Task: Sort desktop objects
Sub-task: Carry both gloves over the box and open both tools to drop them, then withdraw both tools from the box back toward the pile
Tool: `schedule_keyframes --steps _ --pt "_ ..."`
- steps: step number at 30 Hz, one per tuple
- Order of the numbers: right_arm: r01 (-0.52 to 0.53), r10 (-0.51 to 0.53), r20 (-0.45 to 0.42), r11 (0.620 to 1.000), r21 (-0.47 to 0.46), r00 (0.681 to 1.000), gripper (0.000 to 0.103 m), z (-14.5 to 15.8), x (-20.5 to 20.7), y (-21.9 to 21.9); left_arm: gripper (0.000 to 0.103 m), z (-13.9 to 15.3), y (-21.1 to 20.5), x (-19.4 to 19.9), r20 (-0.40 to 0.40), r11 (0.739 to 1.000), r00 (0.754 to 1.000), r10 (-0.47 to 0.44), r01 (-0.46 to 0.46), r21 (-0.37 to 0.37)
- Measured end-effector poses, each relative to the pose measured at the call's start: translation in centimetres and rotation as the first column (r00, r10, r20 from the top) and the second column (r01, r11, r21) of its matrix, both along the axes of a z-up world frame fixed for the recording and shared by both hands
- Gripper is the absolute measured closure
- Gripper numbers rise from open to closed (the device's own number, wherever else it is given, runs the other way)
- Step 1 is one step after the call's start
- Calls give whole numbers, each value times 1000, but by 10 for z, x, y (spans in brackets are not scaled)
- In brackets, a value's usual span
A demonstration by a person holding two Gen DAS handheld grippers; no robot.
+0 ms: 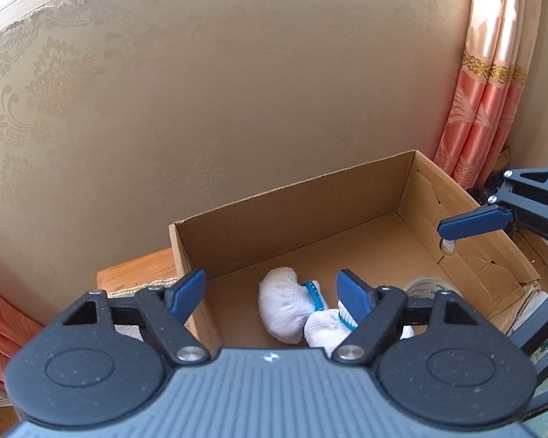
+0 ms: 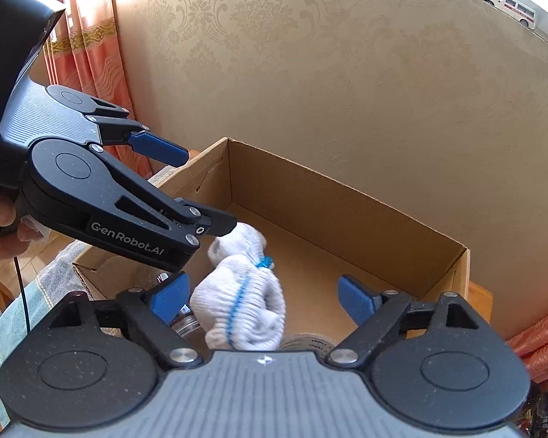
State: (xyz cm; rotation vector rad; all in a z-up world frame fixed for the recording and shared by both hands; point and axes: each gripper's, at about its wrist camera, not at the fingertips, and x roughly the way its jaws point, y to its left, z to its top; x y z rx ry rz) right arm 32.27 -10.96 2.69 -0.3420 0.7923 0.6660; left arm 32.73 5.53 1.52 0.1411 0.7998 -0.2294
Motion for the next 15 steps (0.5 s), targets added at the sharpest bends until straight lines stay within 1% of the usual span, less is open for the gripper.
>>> schedule_keyframes --steps 1,3,5,8,9,10,11,15 --pt "6 -6 7 1000 -2 1000 5 -1 -1 -2 23 2 3 -4 -2 1000 1000 3 -3 -6" --pt "14 -14 20 1000 2 1000 1 1 -6 -6 23 5 5 -11 -4 1000 1000 3 -3 -18" --pt "18 -18 18 1000 15 1000 1 6 -12 -5 23 9 5 -20 3 1000 1000 8 -8 -15" --pt "26 -27 42 999 20 999 1 16 -23 -7 23 16 5 -32 14 1000 1000 5 -5 -20" --pt "28 -29 50 999 24 998 1 19 -28 -9 22 18 6 -37 19 1000 1000 7 -7 -20" --pt "30 -31 58 999 28 998 0 23 -35 -12 18 20 7 -42 20 1000 1000 8 -7 -21" --pt "28 -30 65 999 31 997 0 27 -42 -15 16 21 8 -46 23 1000 1000 6 -6 -23" --pt "24 -26 86 999 25 996 0 35 -66 -24 15 25 11 -67 26 999 1000 2 -1 -36"
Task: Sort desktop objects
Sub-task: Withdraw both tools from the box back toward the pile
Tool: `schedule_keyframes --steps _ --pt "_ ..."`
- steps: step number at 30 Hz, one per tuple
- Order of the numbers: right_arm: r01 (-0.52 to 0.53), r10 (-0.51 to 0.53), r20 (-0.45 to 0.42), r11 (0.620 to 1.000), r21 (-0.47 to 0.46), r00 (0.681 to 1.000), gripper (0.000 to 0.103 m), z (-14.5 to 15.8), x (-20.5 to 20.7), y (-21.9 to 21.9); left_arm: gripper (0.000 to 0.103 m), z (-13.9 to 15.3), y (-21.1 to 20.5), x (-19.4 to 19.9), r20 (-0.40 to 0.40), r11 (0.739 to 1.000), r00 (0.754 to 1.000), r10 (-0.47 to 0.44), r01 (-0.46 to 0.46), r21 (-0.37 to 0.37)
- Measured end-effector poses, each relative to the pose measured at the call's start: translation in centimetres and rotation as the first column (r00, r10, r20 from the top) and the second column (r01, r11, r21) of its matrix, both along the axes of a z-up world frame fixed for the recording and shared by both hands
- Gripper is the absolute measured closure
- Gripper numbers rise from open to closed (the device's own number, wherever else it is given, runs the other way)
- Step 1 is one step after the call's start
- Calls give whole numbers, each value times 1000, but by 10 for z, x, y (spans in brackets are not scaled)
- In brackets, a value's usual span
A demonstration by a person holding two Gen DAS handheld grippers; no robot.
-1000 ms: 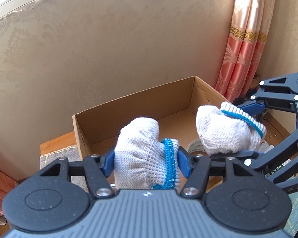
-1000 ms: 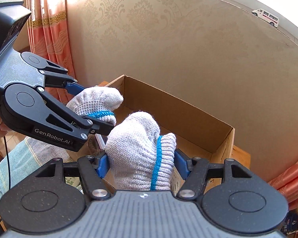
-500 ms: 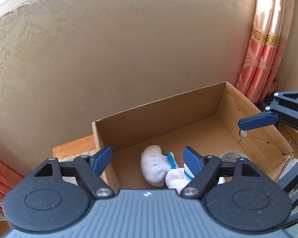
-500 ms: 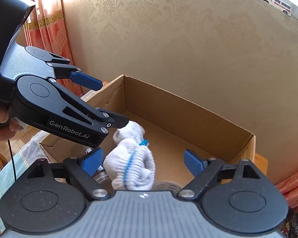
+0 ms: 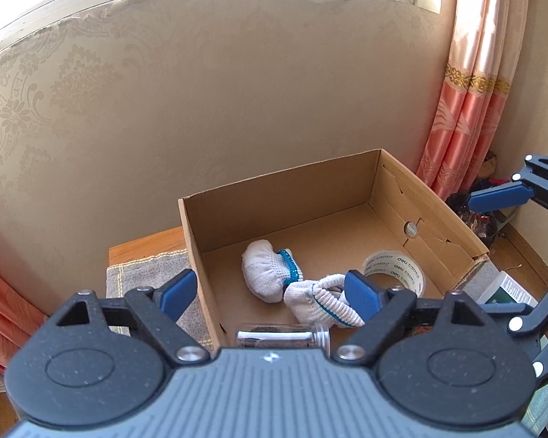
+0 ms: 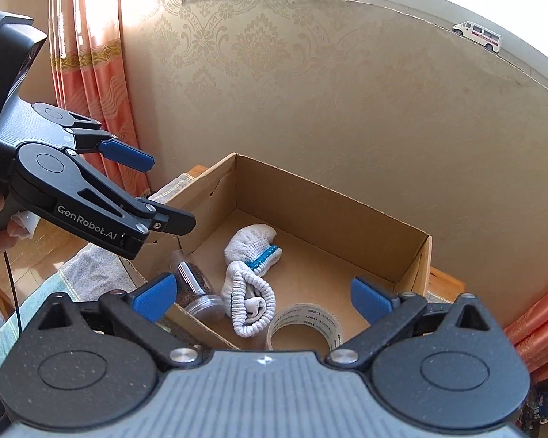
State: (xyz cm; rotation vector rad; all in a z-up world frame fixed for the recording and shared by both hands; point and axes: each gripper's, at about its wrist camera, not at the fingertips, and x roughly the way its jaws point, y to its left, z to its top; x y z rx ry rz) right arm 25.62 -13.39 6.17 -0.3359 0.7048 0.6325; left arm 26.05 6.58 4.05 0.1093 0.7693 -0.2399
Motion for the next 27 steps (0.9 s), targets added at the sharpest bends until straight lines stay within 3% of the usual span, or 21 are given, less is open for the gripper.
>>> schedule_keyframes --steps 13,27 --pt "5 -5 15 1000 -4 1000 0 -6 -79 -25 14 -11 -13 -70 -28 999 999 -27 29 38" --pt "-23 20 -69 999 -31 997 0 -64 -130 -36 14 -42 -17 -102 -59 1000 998 22 -21 16"
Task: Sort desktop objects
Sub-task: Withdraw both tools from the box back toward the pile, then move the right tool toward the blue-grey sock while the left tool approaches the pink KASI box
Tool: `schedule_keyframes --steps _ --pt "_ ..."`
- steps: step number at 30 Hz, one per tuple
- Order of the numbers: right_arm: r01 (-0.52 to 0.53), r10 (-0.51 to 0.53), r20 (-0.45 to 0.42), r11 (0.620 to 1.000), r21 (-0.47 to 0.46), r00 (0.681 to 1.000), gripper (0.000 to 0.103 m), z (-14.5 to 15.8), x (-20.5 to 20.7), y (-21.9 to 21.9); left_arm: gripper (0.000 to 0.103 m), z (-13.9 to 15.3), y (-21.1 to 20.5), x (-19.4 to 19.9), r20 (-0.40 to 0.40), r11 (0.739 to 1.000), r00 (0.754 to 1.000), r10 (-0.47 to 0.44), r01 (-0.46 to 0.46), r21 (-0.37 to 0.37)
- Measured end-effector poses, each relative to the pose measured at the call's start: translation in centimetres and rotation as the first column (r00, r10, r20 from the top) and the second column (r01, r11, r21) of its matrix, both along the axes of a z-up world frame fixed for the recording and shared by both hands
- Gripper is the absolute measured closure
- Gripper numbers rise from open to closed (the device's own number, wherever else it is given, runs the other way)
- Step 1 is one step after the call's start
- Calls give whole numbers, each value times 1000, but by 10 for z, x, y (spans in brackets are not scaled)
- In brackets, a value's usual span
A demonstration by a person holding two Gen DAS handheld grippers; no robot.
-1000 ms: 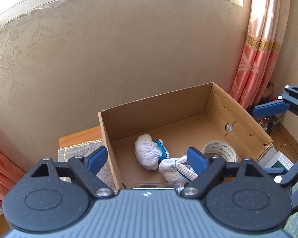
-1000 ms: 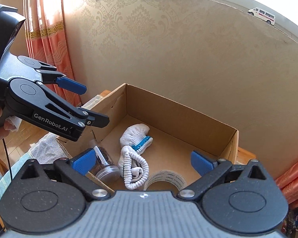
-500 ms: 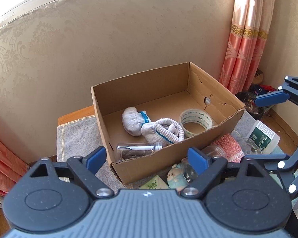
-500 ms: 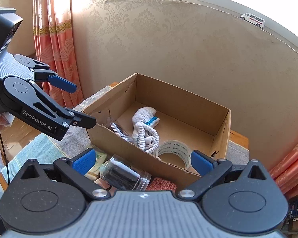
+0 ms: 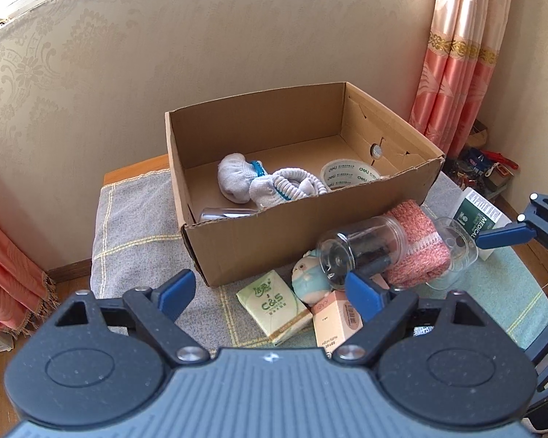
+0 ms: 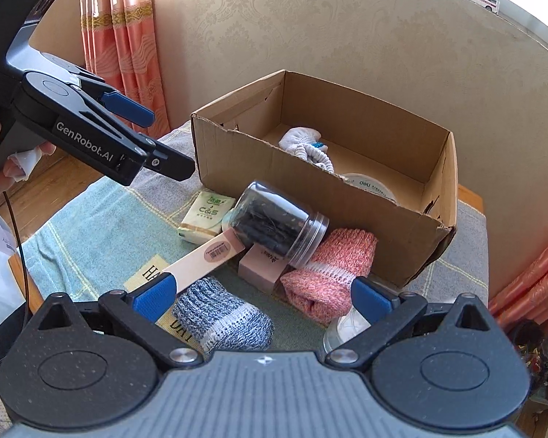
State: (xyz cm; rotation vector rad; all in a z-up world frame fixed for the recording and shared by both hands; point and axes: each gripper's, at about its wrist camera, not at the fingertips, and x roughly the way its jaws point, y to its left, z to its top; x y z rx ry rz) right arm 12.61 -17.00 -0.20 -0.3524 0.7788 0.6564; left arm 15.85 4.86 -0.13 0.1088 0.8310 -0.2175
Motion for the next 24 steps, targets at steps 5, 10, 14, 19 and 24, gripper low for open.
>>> schedule_keyframes --steps 5,10,14,19,24 --pt "-21 21 -31 1000 11 999 0 -14 -9 0 14 -11 0 -2 -36 1000 999 3 -3 -14" --pt "-41 42 -65 999 16 997 0 -28 -12 5 14 -28 -7 -4 -78 1000 997 -9 8 -16" --pt "-45 46 -95 999 16 994 0 -40 -11 9 14 -38 -12 -5 -105 999 994 -19 16 -32" --pt "-50 50 -115 999 2 992 0 -49 -9 11 14 -48 -15 -1 -133 999 991 -22 16 -47" --pt "-47 47 -132 999 7 990 0 -54 -5 13 14 -64 -18 8 -166 999 986 -13 4 -54"
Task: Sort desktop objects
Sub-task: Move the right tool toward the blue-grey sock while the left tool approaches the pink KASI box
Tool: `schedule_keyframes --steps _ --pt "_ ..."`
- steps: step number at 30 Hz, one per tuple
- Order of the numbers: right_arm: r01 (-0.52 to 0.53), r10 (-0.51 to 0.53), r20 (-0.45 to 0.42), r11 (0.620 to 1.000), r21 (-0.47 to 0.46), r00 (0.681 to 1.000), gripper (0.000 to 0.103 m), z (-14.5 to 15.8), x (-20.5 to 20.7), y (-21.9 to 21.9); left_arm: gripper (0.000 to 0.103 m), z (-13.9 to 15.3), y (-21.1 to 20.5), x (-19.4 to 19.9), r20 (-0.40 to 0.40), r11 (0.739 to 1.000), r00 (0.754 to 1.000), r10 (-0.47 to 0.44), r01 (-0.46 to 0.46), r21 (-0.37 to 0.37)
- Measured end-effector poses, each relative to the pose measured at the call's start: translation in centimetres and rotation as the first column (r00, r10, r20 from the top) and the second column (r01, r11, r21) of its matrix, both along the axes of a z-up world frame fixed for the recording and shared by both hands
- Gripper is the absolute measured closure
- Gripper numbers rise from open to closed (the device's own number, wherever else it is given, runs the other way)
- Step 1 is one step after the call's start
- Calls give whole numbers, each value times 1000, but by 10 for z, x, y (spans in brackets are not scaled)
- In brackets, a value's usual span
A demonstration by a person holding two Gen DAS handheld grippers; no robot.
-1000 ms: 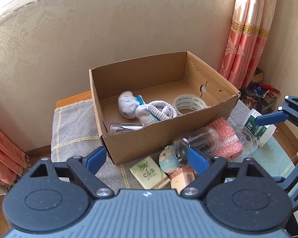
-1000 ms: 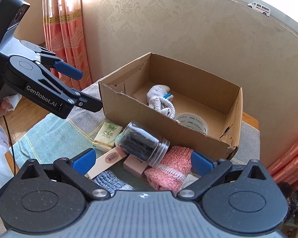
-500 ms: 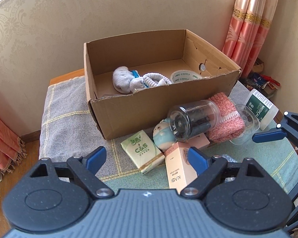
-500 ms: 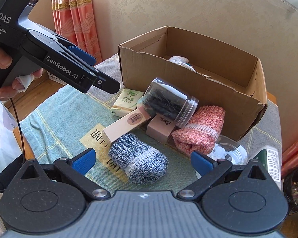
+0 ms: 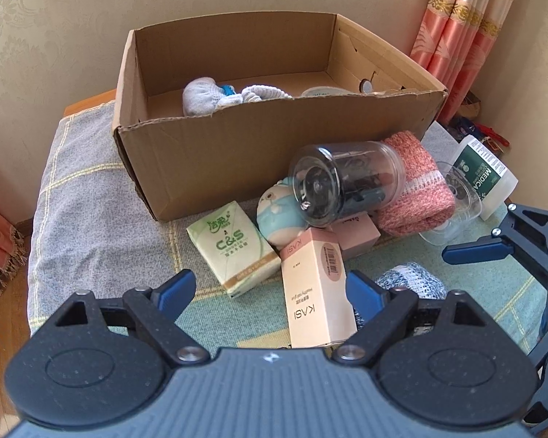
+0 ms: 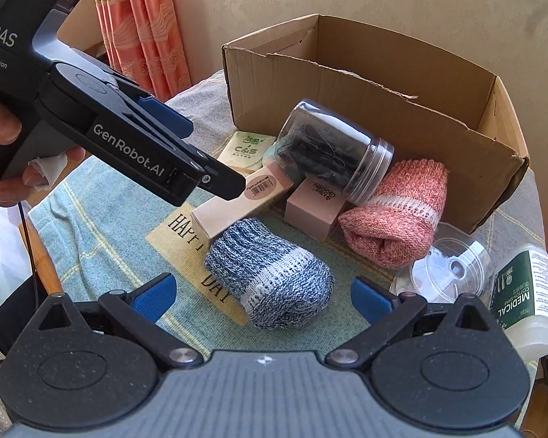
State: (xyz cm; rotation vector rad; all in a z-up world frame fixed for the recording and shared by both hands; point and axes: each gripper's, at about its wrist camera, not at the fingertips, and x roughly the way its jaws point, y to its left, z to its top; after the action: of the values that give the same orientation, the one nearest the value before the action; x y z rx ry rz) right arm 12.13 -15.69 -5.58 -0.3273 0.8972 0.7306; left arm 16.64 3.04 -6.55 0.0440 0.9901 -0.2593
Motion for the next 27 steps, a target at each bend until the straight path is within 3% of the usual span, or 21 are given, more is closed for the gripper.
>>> schedule_keyframes --steps 11,17,27 --pt "-37 37 -13 999 -13 999 0 -8 12 14 7 -24 8 12 -61 994 998 31 -37 -103" --pt "-53 53 -15 998 -37 998 0 -17 18 24 8 -38 7 10 -83 999 996 38 -39 -16" --pt "-34 33 -38 999 -36 999 0 -21 36 12 8 -40 35 -8 -99 998 994 56 -52 42"
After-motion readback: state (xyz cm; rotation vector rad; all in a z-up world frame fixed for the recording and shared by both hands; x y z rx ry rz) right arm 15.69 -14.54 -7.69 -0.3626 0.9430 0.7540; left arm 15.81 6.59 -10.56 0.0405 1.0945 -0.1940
